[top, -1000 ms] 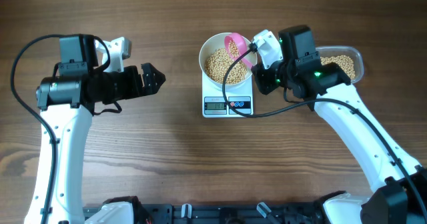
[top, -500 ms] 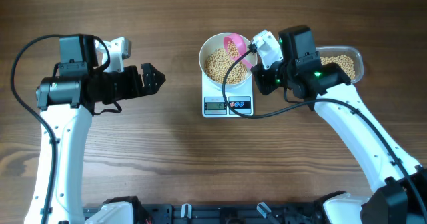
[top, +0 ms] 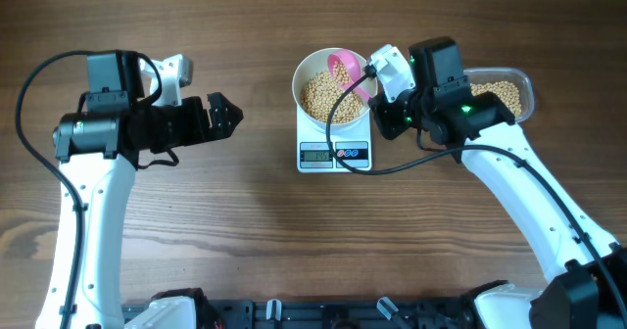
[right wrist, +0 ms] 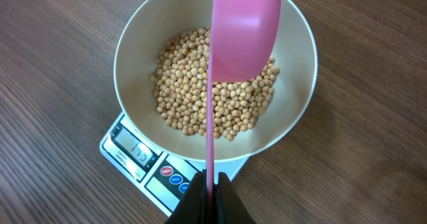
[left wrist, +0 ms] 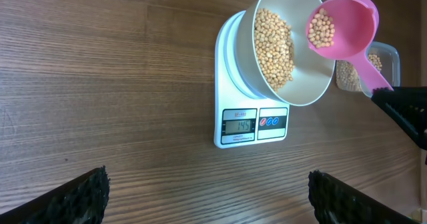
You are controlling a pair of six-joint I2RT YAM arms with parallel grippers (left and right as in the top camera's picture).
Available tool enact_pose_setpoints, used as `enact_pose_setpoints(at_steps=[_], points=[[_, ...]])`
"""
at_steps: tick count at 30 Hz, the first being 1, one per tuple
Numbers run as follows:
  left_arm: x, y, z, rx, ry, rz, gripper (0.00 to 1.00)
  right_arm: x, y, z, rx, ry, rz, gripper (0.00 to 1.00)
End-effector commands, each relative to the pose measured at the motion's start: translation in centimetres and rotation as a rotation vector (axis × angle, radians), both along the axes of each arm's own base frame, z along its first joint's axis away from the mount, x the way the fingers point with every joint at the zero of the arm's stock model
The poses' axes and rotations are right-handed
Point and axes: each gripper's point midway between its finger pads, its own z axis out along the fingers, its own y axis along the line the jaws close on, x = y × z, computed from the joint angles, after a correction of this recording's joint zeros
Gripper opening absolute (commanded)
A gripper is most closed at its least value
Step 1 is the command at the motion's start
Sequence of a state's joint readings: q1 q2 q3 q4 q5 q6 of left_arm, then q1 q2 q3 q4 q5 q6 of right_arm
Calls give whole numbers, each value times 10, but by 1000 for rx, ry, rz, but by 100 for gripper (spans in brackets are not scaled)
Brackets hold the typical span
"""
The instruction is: Scoop item into bowl and weigh 150g on scale
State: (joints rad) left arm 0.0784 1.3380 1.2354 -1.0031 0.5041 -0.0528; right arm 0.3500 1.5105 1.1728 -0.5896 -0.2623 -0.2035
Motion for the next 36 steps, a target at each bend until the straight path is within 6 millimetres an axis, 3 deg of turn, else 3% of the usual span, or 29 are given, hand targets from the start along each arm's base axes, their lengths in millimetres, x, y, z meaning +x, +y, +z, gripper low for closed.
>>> enact_pose_setpoints(at_steps=[1,25,36], points=[[2,-3,9,-6,-31,-27,100,1,4,19,38,-35,7,4],[2,-3,9,-6,-31,-27,100,0,6,18,17,-56,57,4],[2,-3,9,-6,-31,-27,100,1,6,19,69,-11,-23,4]])
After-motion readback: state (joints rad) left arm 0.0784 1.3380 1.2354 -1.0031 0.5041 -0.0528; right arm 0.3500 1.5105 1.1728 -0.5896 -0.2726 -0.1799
